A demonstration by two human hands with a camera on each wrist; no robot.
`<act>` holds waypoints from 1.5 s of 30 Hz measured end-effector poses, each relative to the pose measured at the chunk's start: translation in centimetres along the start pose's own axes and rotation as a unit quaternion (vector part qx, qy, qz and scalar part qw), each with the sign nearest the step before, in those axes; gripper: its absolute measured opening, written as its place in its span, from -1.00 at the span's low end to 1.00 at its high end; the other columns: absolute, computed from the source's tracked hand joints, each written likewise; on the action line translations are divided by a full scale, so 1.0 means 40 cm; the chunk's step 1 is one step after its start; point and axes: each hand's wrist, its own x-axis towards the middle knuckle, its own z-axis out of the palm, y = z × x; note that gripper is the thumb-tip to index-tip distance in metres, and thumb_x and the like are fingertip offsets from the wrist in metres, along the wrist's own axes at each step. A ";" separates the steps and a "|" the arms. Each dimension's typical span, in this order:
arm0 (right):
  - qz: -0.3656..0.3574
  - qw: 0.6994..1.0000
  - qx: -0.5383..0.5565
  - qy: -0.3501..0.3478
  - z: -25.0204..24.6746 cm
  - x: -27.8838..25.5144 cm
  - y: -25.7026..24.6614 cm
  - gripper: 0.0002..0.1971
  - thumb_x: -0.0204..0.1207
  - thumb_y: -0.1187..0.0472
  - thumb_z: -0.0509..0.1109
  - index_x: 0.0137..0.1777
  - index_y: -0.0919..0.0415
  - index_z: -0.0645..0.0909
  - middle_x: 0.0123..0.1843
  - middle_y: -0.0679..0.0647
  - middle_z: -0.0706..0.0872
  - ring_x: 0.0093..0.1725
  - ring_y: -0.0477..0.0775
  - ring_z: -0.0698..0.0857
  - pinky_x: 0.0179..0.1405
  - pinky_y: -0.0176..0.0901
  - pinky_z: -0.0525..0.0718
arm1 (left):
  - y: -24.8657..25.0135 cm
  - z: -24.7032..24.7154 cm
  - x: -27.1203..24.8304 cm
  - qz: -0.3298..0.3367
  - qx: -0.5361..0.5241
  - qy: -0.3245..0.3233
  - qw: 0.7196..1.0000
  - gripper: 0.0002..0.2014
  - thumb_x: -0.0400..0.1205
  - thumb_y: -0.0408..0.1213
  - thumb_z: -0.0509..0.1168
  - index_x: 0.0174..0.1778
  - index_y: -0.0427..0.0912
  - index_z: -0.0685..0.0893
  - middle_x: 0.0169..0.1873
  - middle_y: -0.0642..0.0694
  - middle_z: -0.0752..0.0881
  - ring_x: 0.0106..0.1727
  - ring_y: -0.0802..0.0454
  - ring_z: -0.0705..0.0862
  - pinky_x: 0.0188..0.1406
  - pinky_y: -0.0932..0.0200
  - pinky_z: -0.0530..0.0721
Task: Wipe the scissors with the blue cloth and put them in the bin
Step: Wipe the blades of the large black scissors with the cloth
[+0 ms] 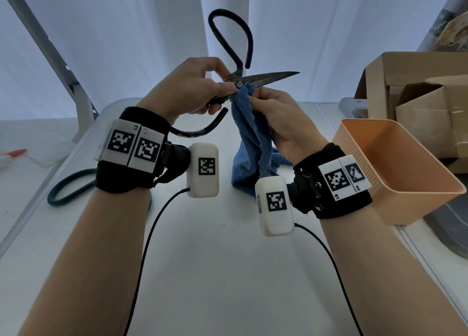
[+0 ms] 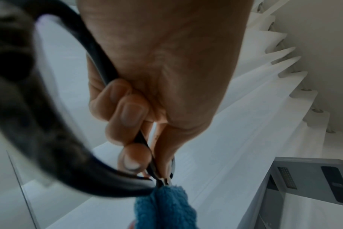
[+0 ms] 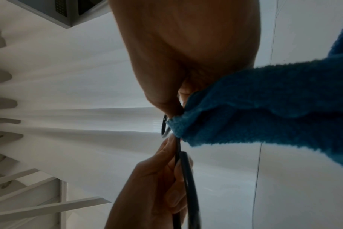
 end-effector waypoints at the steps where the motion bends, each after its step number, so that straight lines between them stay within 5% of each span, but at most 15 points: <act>1: 0.000 1.000 -0.001 -0.002 -0.001 -0.001 -0.002 -0.88 0.65 0.27 0.39 -0.09 0.29 0.58 -0.21 0.19 0.66 -0.31 0.04 0.64 -0.33 -0.17 0.67 | 0.001 0.000 0.000 0.000 -0.002 0.005 1.000 -0.86 0.70 -0.21 0.37 0.10 -0.18 0.67 -0.46 -0.11 0.61 -0.49 0.08 0.50 -0.52 0.32 0.42; 4: -0.004 1.000 -0.008 -0.002 -0.003 -0.003 -0.005 -0.75 0.64 0.28 0.39 -0.27 0.19 0.48 -0.28 0.17 0.59 -0.37 0.03 0.59 -0.36 -0.16 0.61 | 0.004 0.001 0.001 0.000 -0.006 0.021 1.000 -0.87 0.70 -0.22 0.37 0.09 -0.16 0.68 -0.44 -0.04 0.61 -0.52 0.15 0.53 -0.48 0.33 0.46; 11: -0.007 0.999 -0.044 -0.017 -0.002 -0.005 -0.006 -0.86 0.65 0.33 0.35 -0.15 0.25 0.50 -0.32 0.12 0.57 -0.39 -0.02 0.57 -0.43 -0.27 0.60 | -0.010 -0.020 0.004 -0.005 -0.022 0.052 0.998 -0.85 0.71 -0.21 0.35 0.14 -0.14 0.69 -0.32 -0.07 0.66 -0.47 0.15 0.57 -0.32 0.22 0.51; 14: -0.003 0.997 -0.076 -0.018 -0.010 0.001 -0.003 -0.91 0.66 0.26 0.36 -0.04 0.27 0.58 -0.22 0.18 0.61 -0.25 0.05 0.59 -0.29 -0.23 0.60 | -0.013 -0.014 0.006 -0.006 -0.001 0.024 1.000 -0.87 0.73 -0.16 0.32 0.15 -0.08 0.66 -0.34 0.00 0.64 -0.44 0.19 0.60 -0.47 0.39 0.49; 18: -0.001 0.998 -0.068 0.014 -0.020 0.005 0.004 -0.75 0.67 0.18 0.39 0.10 0.42 0.68 -0.14 0.17 0.72 -0.17 0.03 0.68 -0.13 -0.17 0.67 | -0.008 0.016 0.013 0.006 0.051 -0.030 0.998 -0.84 0.75 -0.12 0.29 0.16 -0.09 0.62 -0.41 0.01 0.59 -0.51 0.29 0.60 -0.59 0.46 0.45; 23: -0.013 0.999 -0.035 0.018 -0.020 0.004 -0.004 -0.83 0.67 0.20 0.39 0.08 0.34 0.65 -0.14 0.22 0.70 -0.18 0.08 0.67 -0.12 -0.06 0.69 | 0.001 0.027 0.019 0.007 0.031 0.001 1.000 -0.82 0.74 -0.15 0.30 0.16 -0.15 0.63 -0.39 0.00 0.59 -0.55 0.28 0.58 -0.61 0.45 0.43; 28: -0.021 1.000 -0.024 0.001 -0.022 -0.002 -0.016 -0.75 0.66 0.25 0.39 -0.27 0.21 0.53 -0.29 0.15 0.65 -0.34 0.02 0.62 -0.27 -0.11 0.64 | 0.008 0.022 0.016 0.003 0.002 0.026 1.000 -0.84 0.73 -0.16 0.32 0.14 -0.14 0.64 -0.33 0.01 0.62 -0.50 0.25 0.60 -0.59 0.45 0.44; 32: -0.026 0.999 -0.029 -0.009 -0.018 -0.004 -0.014 -0.69 0.65 0.28 0.39 -0.35 0.15 0.50 -0.37 0.08 0.62 -0.41 -0.02 0.59 -0.37 -0.18 0.61 | 0.007 0.007 0.011 -0.013 -0.015 0.050 0.999 -0.86 0.72 -0.15 0.33 0.13 -0.10 0.65 -0.25 0.01 0.69 -0.42 0.19 0.64 -0.46 0.37 0.48; 45: -0.027 0.997 -0.067 -0.019 -0.017 -0.002 -0.011 -0.89 0.67 0.29 0.35 -0.09 0.28 0.54 -0.23 0.20 0.61 -0.30 0.03 0.59 -0.26 -0.13 0.59 | 0.002 -0.010 0.004 -0.031 -0.046 0.082 0.995 -0.97 0.71 -0.17 0.35 0.00 -0.01 0.64 -0.33 0.07 0.70 -0.42 0.17 0.65 -0.30 0.27 0.55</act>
